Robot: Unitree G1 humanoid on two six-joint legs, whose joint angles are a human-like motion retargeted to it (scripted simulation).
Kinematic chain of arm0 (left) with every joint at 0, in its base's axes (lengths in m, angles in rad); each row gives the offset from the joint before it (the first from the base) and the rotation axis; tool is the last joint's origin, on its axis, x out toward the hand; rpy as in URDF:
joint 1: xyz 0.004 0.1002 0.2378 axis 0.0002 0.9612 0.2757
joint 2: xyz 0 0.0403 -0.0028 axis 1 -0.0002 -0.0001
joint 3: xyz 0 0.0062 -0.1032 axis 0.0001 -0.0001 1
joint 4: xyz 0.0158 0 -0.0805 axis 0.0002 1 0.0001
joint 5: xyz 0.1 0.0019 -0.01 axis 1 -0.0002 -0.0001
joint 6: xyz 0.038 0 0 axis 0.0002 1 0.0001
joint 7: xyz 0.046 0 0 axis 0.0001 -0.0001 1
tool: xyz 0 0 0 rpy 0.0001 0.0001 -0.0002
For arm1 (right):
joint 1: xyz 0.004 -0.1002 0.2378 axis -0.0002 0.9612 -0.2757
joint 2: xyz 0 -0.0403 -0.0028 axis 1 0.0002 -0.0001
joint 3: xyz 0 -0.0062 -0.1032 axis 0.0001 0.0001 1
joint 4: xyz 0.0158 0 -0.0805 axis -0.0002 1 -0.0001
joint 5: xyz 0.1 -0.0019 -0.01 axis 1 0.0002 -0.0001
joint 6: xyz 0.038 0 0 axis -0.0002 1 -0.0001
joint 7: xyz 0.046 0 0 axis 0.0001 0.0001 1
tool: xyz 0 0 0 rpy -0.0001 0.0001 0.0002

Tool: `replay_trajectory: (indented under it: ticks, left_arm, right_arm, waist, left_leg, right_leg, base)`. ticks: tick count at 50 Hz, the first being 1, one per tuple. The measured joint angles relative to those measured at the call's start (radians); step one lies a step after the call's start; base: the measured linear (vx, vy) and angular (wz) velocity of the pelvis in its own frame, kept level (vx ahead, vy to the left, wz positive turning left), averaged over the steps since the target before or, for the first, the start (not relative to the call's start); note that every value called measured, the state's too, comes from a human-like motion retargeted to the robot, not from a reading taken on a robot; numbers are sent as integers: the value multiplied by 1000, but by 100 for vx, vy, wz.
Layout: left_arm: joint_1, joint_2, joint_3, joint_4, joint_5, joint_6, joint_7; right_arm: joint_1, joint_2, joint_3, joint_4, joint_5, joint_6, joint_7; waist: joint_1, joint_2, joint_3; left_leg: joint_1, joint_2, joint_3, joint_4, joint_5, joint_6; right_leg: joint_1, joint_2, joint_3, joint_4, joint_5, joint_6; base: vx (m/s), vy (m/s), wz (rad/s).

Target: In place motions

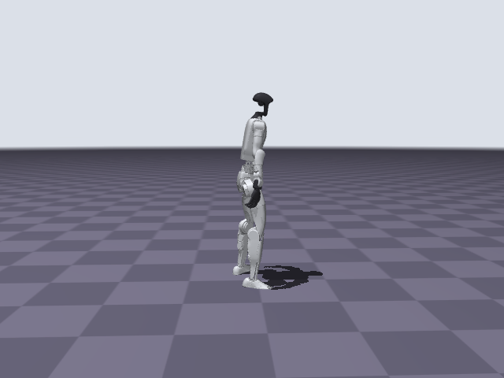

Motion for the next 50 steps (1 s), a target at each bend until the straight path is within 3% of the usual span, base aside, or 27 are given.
replay_trajectory:
  ticks: [5,8,14,17,22,31,39,42,45,50]
  left_arm:
    - [-55,77,27,-76,-1,-40,-114]
    - [-167,142,-8,-128,7,-51,-94]
    - [-383,209,-65,-241,-29,-39,-85]
    - [-475,244,-70,-294,-36,-42,-70]
    - [-615,240,-53,-353,-82,-66,-43]
    - [-830,178,-77,-480,-298,-102,-162]
    - [-913,223,-121,-496,-281,-105,-176]
    - [-893,224,-102,-480,-269,-103,-165]
    - [-882,221,-62,-451,-281,-101,-155]
    - [-815,235,-44,-395,-257,-88,-165]
  right_arm:
    - [-65,-1,23,-36,-21,-9,0]
    - [-167,-8,20,-93,-2,-31,-9]
    - [-359,-59,-29,-228,49,-96,-7]
    - [-482,-83,-28,-271,49,-126,-10]
    - [-661,-99,-34,-348,64,-157,-35]
    - [-894,-167,29,-457,234,-238,-134]
    - [-996,-201,80,-459,273,-279,-193]
    - [-977,-193,79,-443,264,-289,-194]
    - [-967,-181,57,-416,245,-290,-190]
    - [-894,-167,27,-327,169,-272,-173]
  waist:
    - [46,-21,55]
    - [51,-25,116]
    - [100,-41,130]
    - [126,-65,137]
    - [150,-37,162]
    - [171,-63,235]
    - [178,-72,422]
    - [176,-64,428]
    - [174,-60,421]
    - [173,-22,314]
  left_leg:
    - [-35,21,-16,32,14,6]
    - [-116,56,-18,65,40,-18]
    - [-446,153,-32,306,-27,-35]
    - [-639,169,-124,508,-84,-23]
    - [-932,230,-269,880,-235,-12]
    - [-1307,314,-357,1414,-404,61]
    - [-1352,369,-402,1772,-561,190]
    - [-1353,379,-409,1824,-596,224]
    - [-1351,384,-408,1809,-598,219]
    - [-1337,389,-432,1624,-527,151]
  right_leg:
    - [-48,3,-5,81,-57,-34]
    - [-122,8,-27,128,-66,-38]
    - [-430,-8,-38,327,-130,-86]
    - [-612,-16,0,501,-186,-111]
    - [-857,5,30,815,-295,-150]
    - [-1242,12,87,1320,-441,-248]
    - [-1305,-13,76,1677,-552,-348]
    - [-1304,-16,74,1721,-568,-357]
    - [-1301,-19,73,1700,-561,-357]
    - [-1229,16,63,1480,-486,-281]
  base:
    - [0,-26,1]
    - [-35,-28,35]
    - [-37,-24,8]
    - [-27,-9,-73]
    - [-15,-2,-65]
    - [-10,-1,-25]
    - [1,3,-13]
    - [9,9,-13]
    - [2,1,-3]
    - [1,0,-3]
